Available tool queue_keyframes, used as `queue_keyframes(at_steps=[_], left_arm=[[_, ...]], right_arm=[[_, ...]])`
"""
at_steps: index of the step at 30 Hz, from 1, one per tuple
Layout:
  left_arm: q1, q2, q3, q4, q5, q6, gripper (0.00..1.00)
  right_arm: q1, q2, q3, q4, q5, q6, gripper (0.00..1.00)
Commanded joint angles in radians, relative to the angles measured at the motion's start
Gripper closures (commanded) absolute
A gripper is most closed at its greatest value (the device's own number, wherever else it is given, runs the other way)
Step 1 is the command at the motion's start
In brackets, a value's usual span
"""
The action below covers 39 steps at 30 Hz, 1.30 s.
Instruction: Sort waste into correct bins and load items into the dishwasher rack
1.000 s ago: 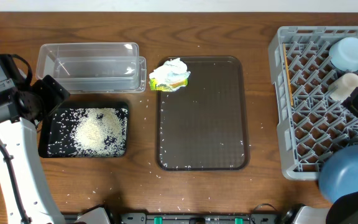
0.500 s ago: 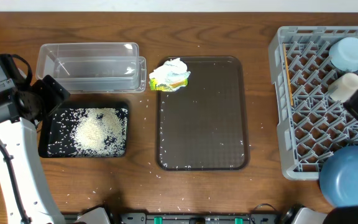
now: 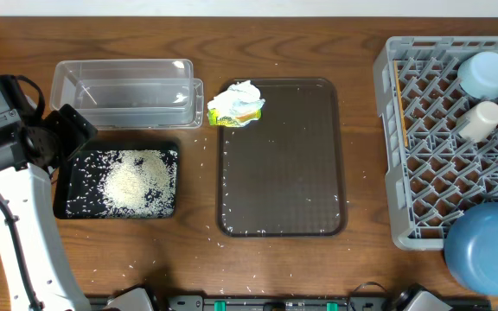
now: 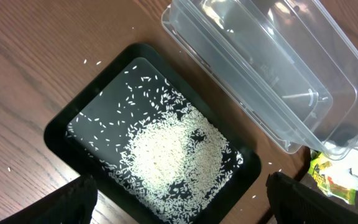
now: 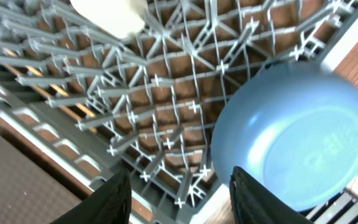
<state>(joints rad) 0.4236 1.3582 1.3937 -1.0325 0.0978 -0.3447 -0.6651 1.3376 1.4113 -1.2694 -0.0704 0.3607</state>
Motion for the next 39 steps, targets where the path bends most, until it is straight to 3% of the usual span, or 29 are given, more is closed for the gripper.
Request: queue_keyframes(at_steps=[1, 6, 13, 21, 30, 31, 35, 39], left_arm=[[0.003, -0.003, 0.009, -0.003, -0.005, -0.013, 0.1], [0.003, -0.003, 0.009, -0.003, -0.005, -0.013, 0.1], [0.003, -0.003, 0.009, -0.003, -0.005, -0.013, 0.1], [0.003, -0.003, 0.009, -0.003, -0.005, -0.013, 0.1], [0.003, -0.003, 0.009, -0.003, -0.005, -0.013, 0.1], [0.003, -0.003, 0.009, -0.003, -0.005, -0.013, 0.1], [0.003, -0.003, 0.009, -0.003, -0.005, -0.013, 0.1], [0.003, -0.003, 0.009, -0.003, -0.005, -0.013, 0.1]], right_arm=[[-0.005, 0.005, -0.043, -0.007, 0.026, 0.037, 0.53], [-0.005, 0.005, -0.122, 0.001, 0.127, 0.175, 0.51], [-0.001, 0.007, -0.253, 0.104, 0.119, 0.19, 0.51], [-0.001, 0.024, -0.284, 0.124, 0.175, 0.212, 0.5], [-0.074, -0.027, -0.281, 0.127, 0.154, 0.282, 0.57], [-0.101, -0.042, -0.277, 0.128, 0.148, 0.279, 0.61], [-0.225, -0.105, -0.269, 0.12, 0.14, 0.259, 0.94], [-0.348, -0.159, -0.269, 0.094, 0.124, 0.259, 0.95]])
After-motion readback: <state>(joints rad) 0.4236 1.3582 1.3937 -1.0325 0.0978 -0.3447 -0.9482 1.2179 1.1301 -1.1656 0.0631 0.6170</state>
